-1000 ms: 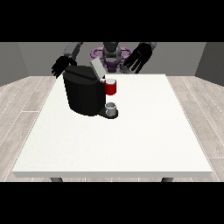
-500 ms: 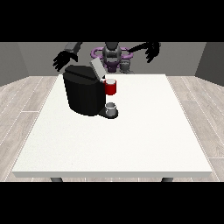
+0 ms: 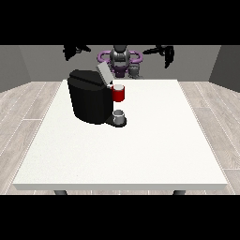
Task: Insert the coffee pod into the coffee machine and close the lid
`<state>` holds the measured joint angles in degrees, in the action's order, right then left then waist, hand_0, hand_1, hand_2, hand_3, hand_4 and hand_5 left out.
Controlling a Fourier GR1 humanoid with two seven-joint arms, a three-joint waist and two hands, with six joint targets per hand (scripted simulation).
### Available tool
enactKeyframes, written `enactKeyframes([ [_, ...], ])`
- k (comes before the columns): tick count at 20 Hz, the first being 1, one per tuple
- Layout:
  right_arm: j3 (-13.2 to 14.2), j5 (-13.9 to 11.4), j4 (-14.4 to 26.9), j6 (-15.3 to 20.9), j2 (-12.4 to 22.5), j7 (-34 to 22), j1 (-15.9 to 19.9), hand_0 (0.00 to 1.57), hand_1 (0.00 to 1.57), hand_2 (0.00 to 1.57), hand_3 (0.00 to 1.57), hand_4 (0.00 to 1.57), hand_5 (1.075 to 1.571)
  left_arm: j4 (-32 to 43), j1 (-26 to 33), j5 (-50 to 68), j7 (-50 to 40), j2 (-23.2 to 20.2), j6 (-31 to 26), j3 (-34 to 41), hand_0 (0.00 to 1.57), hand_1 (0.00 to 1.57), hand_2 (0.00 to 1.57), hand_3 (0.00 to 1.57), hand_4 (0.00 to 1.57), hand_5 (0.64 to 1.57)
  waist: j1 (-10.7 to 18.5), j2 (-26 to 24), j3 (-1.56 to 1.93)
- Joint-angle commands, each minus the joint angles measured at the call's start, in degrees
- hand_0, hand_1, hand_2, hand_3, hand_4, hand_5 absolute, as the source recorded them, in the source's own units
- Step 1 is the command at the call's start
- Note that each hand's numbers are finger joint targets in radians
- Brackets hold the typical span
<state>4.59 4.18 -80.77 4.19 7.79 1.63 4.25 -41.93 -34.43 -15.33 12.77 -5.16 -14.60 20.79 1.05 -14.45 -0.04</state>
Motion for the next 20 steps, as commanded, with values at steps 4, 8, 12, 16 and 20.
enactKeyframes([
  [4,1.43,4.14,-4.77,-5.89,4.52,-5.51,6.54,0.0,0.0,0.0,0.0,0.0,1.571,-4.13,5.11,4.4,0.71,1.08,-1.74,0.87,0.0,0.0,0.0,0.0,0.14,1.571,2.7,1.0,0.03],
  [8,-2.05,0.03,-4.01,-4.75,2.8,-4.76,6.24,0.0,0.0,0.0,0.0,0.0,1.571,-9.91,7.38,5.97,-3.39,4.45,-2.0,-2.04,0.0,0.0,0.0,0.0,0.0,1.571,5.16,0.86,0.05],
  [12,-3.52,-1.49,-4.9,-4.91,2.69,-6.6,10.05,0.0,0.0,0.0,0.0,0.24,1.571,-14.61,11.13,7.1,-2.12,4.35,-2.37,-4.42,0.0,0.0,0.0,0.0,0.22,1.571,5.6,2.68,0.04],
  [16,-2.07,-0.67,-3.06,-7.0,3.21,-4.62,12.32,0.0,0.0,0.0,0.0,0.0,1.571,-20.23,12.98,10.46,-6.44,4.13,-2.91,-4.83,0.0,0.0,0.0,0.0,0.0,1.571,6.37,5.41,0.05],
  [20,-0.56,-1.37,2.36,-5.76,2.28,-0.91,14.67,0.0,0.0,0.0,0.0,0.0,1.571,-23.8,13.71,13.37,-7.0,3.89,-4.73,-4.88,0.0,0.0,0.0,0.0,0.0,1.571,8.93,9.38,0.06],
])
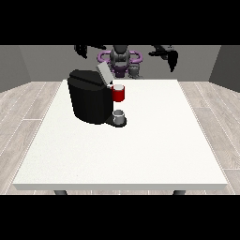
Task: Insert the coffee pod into the coffee machine and close the lid
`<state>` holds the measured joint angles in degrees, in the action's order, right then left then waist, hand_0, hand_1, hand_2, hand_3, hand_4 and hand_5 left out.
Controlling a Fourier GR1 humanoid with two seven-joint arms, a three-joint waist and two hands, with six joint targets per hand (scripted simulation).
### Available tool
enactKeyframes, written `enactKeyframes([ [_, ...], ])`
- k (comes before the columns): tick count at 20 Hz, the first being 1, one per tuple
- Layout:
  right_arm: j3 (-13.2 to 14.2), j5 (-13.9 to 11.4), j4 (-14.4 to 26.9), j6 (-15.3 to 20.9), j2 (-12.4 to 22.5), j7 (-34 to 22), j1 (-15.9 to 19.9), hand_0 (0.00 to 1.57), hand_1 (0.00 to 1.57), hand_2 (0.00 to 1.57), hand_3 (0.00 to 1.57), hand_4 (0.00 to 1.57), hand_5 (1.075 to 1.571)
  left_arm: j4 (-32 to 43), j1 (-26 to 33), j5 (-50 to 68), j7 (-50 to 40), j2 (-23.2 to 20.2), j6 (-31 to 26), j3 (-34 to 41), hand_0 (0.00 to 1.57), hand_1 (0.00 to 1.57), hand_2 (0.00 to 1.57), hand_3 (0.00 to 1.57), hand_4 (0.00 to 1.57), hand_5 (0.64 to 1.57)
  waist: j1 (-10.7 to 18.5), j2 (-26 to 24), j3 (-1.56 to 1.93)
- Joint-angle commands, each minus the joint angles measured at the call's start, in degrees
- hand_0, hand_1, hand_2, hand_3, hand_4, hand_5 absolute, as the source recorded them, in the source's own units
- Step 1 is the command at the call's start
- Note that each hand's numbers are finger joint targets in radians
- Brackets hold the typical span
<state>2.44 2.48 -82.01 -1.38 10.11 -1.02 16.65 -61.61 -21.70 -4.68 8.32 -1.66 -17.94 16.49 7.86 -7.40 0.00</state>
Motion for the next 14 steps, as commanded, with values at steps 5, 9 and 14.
enactKeyframes([
  [5,1.53,0.39,6.16,-0.32,-0.52,-2.37,6.96,0.0,0.0,0.0,0.0,0.0,1.571,-10.39,4.25,3.39,-4.72,-1.04,1.73,-3.8,0.0,0.0,0.0,0.0,0.0,1.571,0.73,3.73,0.01],
  [9,2.12,1.16,9.13,-0.73,-1.88,0.35,9.07,0.0,0.0,0.0,0.0,0.0,1.571,-12.26,6.43,3.16,-3.38,-1.14,3.3,-4.97,0.0,0.0,0.0,0.0,0.0,1.571,-0.44,6.26,0.0],
  [14,5.18,1.22,16.38,-2.63,1.19,3.35,14.55,0.0,0.0,0.0,0.0,0.0,1.571,-16.21,5.4,3.35,-4.11,-0.29,5.18,-6.9,0.0,0.0,0.0,0.0,0.0,1.571,0.43,9.77,0.01],
])
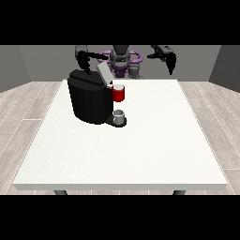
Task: Insert the coffee pod into the coffee machine and close the lid
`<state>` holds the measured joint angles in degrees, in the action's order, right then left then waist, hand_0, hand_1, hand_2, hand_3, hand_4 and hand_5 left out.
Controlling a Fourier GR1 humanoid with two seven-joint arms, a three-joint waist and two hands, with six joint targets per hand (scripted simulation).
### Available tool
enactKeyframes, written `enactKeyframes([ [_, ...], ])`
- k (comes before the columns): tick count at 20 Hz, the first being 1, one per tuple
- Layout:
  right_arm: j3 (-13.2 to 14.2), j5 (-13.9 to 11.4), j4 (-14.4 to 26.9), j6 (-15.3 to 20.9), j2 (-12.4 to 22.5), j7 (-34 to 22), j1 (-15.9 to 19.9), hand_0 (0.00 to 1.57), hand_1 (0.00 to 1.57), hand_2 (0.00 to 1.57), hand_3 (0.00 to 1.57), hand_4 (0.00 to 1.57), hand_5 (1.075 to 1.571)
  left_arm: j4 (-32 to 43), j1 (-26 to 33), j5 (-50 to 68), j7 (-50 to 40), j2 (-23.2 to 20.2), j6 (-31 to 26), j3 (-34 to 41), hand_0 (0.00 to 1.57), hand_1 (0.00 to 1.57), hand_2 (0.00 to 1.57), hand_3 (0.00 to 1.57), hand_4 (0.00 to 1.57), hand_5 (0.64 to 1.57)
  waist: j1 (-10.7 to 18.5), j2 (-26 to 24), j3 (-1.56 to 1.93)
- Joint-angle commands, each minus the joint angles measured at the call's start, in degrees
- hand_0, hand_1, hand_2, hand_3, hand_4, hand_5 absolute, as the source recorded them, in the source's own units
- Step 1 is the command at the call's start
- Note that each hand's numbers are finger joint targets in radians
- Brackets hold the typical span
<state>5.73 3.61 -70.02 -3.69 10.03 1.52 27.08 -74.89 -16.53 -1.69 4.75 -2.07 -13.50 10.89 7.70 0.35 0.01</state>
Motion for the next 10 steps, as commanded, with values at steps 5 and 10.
enactKeyframes([
  [5,-3.73,-3.36,1.79,1.27,-2.81,-2.88,3.01,0.0,0.0,0.0,0.0,0.0,1.571,-0.61,1.95,3.14,0.16,-3.21,0.76,2.47,0.0,0.0,0.0,0.0,0.0,1.571,-2.55,-0.4,-0.02],
  [10,-1.64,-3.24,6.62,0.61,-2.46,2.08,6.71,0.0,0.0,0.0,0.0,0.0,1.571,-2.35,1.15,2.14,-0.32,-1.58,2.63,-0.6,0.0,0.0,0.0,0.0,0.0,1.571,-1.83,3.14,-0.01],
])
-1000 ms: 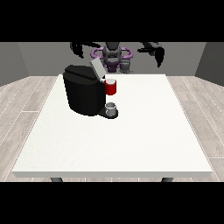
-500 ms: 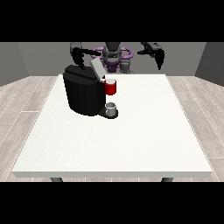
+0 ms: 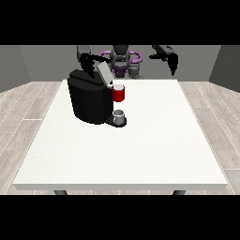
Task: Insert the coffee pod into the coffee machine and close the lid
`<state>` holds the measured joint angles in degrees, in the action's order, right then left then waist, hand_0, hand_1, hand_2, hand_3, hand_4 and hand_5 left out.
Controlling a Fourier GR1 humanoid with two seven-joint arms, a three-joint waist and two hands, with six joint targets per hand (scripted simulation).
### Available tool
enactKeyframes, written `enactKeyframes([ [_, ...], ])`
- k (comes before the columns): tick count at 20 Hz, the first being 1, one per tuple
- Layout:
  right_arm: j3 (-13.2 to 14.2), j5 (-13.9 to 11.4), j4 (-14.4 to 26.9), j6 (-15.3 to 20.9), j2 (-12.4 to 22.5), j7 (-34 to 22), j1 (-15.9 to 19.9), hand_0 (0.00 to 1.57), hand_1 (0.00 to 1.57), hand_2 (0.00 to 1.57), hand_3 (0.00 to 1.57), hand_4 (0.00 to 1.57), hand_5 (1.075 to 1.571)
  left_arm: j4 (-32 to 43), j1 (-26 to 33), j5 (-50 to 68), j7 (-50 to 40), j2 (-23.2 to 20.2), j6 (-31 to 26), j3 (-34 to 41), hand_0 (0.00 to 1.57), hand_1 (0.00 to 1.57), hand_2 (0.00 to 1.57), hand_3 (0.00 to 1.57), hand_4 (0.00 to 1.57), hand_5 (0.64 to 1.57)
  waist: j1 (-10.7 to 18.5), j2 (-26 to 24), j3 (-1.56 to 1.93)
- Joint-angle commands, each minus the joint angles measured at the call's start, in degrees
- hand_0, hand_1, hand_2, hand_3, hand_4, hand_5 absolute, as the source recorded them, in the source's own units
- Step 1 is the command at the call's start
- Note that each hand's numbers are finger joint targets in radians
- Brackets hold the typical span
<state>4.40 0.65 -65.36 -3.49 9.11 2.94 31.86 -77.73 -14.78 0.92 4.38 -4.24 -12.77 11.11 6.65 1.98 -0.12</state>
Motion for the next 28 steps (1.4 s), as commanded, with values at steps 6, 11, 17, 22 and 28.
enactKeyframes([
  [6,-0.6,-1.52,4.3,0.02,-1.32,-0.2,3.28,0.0,0.0,0.0,0.0,0.0,1.571,-1.33,-0.68,0.85,-3.78,-1.36,2.54,-0.26,0.0,0.0,0.0,0.0,0.0,1.571,-0.89,0.4,0.12],
  [11,0.83,-0.5,5.79,-2.22,0.6,-1.2,8.51,0.0,0.0,0.0,0.0,0.0,1.571,0.02,-0.03,0.42,1.28,-2.08,1.84,-0.43,0.0,0.0,0.0,0.0,0.0,1.571,-0.03,2.62,0.11],
  [17,0.35,-3.31,8.12,0.51,-0.07,3.51,9.13,0.0,0.0,0.0,0.0,0.0,1.571,-1.28,-0.36,1.33,1.48,-3.6,0.24,-0.75,0.0,0.0,0.0,0.0,0.14,1.571,2.31,4.23,0.12],
  [22,-2.87,-4.98,6.27,1.78,-3.35,-1.83,11.49,0.0,0.0,0.0,0.0,0.21,1.571,2.89,-0.84,2.03,1.43,-3.4,1.33,0.19,0.0,0.0,0.0,0.0,0.16,1.571,-0.05,1.66,0.1],
  [28,-5.64,-9.25,7.69,4.27,-5.21,-0.19,12.85,0.0,0.0,0.0,0.0,0.12,1.571,2.58,-1.18,2.49,2.35,-2.58,1.39,-0.58,0.0,0.0,0.0,0.0,0.0,1.571,1.2,2.29,0.1],
])
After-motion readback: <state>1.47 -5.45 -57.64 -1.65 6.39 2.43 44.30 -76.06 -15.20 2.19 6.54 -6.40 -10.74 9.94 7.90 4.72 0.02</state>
